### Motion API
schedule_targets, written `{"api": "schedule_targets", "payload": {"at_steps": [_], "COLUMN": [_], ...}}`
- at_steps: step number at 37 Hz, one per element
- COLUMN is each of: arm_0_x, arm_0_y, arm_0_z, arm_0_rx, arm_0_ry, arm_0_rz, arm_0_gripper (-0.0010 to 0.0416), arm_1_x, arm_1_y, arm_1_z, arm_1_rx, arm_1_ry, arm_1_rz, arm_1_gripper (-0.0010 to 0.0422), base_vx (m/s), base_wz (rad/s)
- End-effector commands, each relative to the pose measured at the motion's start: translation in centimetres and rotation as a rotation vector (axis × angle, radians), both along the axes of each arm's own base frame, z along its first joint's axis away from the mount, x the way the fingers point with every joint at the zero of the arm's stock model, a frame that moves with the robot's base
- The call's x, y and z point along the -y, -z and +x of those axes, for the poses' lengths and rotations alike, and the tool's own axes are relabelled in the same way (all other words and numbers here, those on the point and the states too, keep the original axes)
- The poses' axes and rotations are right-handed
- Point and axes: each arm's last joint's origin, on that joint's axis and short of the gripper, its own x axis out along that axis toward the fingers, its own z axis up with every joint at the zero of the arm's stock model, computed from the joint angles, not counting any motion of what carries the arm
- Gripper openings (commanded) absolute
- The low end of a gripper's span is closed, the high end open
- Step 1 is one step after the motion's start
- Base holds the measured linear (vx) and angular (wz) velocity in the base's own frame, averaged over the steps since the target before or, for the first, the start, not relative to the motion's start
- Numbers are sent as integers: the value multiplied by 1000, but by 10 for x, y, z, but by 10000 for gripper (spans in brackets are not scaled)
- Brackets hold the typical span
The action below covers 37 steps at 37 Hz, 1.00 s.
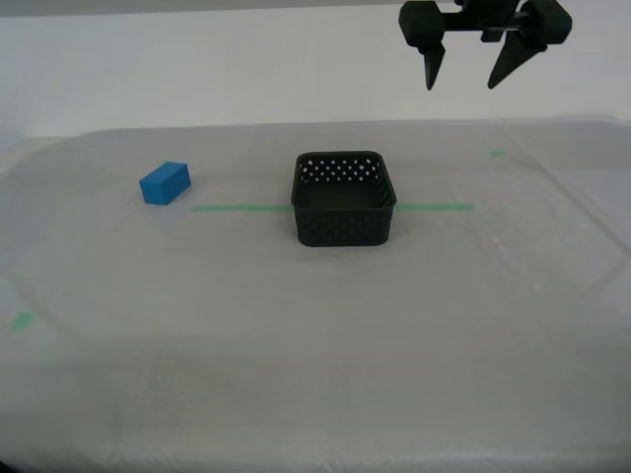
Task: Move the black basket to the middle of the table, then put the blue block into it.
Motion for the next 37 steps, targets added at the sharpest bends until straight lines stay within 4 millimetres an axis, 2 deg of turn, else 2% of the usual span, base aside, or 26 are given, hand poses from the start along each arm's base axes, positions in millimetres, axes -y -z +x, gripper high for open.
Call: {"api": "schedule_targets", "payload": {"at_steps": [1,11,18,23,37], "arm_0_x": [19,73,102,111,110], "arm_0_y": [5,22,33,36,35], "arm_0_z": [-6,-26,-34,-36,-35], "arm_0_rx": [16,4,6,13,32], "arm_0_ry": [41,131,166,174,134], "arm_0_rz": [3,-21,-42,-48,-65], "arm_0_gripper": [401,401,400,400,398], "arm_1_x": [0,0,0,0,0], "arm_1_y": [-1,-1,-1,-1,-1], "arm_1_z": [0,0,0,0,0], "arm_1_rx": [5,4,4,4,5], "arm_1_ry": [0,0,0,0,0], "arm_1_rz": [1,1,1,1,1], "arm_1_gripper": [0,0,0,0,0], "base_vx": [0,0,0,0,0], "base_wz": [0,0,0,0,0]}}
